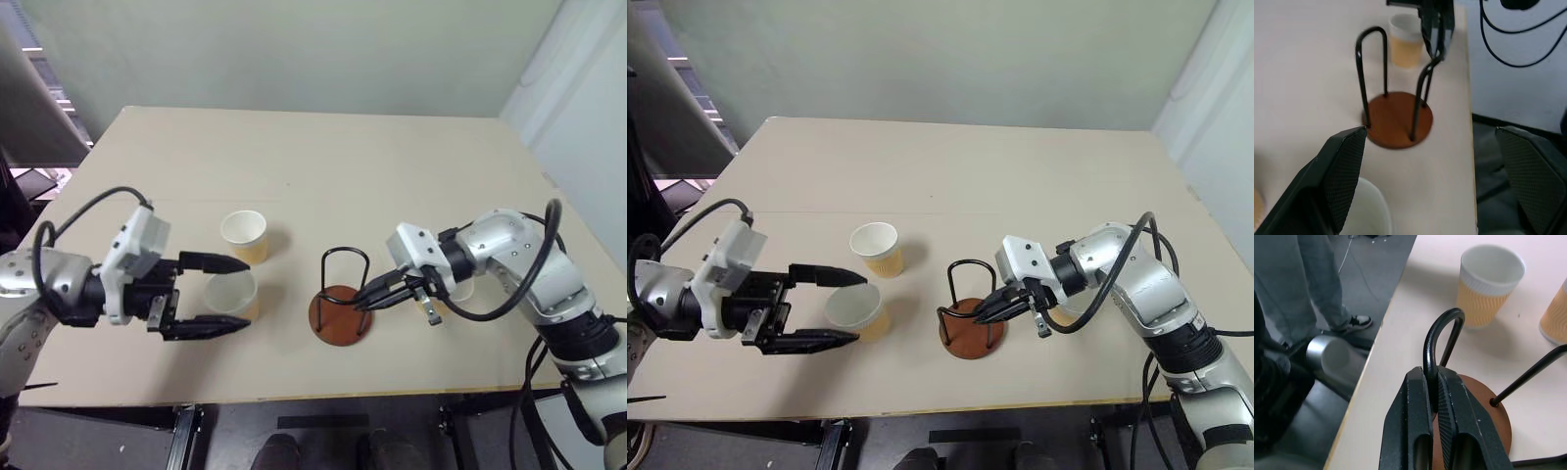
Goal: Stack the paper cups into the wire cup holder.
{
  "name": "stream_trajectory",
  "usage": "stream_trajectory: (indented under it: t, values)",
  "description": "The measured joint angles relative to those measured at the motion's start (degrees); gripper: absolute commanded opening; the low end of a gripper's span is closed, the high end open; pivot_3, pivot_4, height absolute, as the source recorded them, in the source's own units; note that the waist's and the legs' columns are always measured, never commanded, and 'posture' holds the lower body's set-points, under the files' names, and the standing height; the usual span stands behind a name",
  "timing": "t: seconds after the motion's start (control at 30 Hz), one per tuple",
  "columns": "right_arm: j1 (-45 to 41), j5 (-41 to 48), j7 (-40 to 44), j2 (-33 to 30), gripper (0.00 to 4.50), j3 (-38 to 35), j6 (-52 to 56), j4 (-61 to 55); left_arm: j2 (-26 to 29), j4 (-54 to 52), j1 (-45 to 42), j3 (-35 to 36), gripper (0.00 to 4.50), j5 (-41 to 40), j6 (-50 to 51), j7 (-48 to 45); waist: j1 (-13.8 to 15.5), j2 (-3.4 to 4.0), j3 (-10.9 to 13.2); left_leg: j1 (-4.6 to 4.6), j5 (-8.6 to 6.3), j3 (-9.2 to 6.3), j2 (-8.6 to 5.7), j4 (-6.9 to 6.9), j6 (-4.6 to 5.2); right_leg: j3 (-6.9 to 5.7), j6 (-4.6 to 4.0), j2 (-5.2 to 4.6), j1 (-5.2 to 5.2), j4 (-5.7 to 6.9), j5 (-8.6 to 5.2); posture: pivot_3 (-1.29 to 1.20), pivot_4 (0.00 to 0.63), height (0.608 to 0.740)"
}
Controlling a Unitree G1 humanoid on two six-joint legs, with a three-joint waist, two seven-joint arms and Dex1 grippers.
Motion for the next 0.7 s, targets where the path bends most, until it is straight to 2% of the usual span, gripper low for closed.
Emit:
stream_trajectory:
  t: [0.4,0.5,0.6,0.7]
  values:
    - [-1.8,-4.3,2.4,0.7,0.02,1.1,-5.0,3.2,0.2,-2.4,1.1,-0.5,4.50,1.7,0.1,0.4,-0.1,0.00,0.0,0.03,-0.04,0.00,0.11,0.02,-0.07,0.00,-0.09,0.11,0.00,0.01,0.03,0.00,0.150,0.740]
    - [-2.2,-4.3,3.1,0.5,0.77,1.1,-3.8,3.2,0.9,-2.4,1.0,-0.5,4.50,1.7,0.1,0.3,-0.1,0.00,0.0,0.01,-0.04,0.00,0.11,0.02,-0.08,0.00,-0.11,0.12,0.00,0.00,0.02,0.00,0.150,0.740]
    - [-2.7,-4.2,3.7,-0.2,1.78,1.1,-2.6,3.1,1.2,-2.4,0.1,-1.1,4.50,1.9,0.1,0.3,0.0,0.00,0.0,0.00,-0.04,0.00,0.10,0.02,-0.09,0.00,-0.11,0.12,0.00,-0.01,0.01,0.00,0.150,0.740]
    - [-3.0,-3.0,3.9,-2.0,1.78,0.0,-0.8,2.3,1.2,-2.2,-1.0,-2.2,4.50,2.1,0.1,0.3,0.0,0.00,0.0,-0.01,-0.03,0.00,0.10,0.01,-0.10,0.00,-0.12,0.11,0.00,-0.01,0.01,0.00,0.150,0.740]
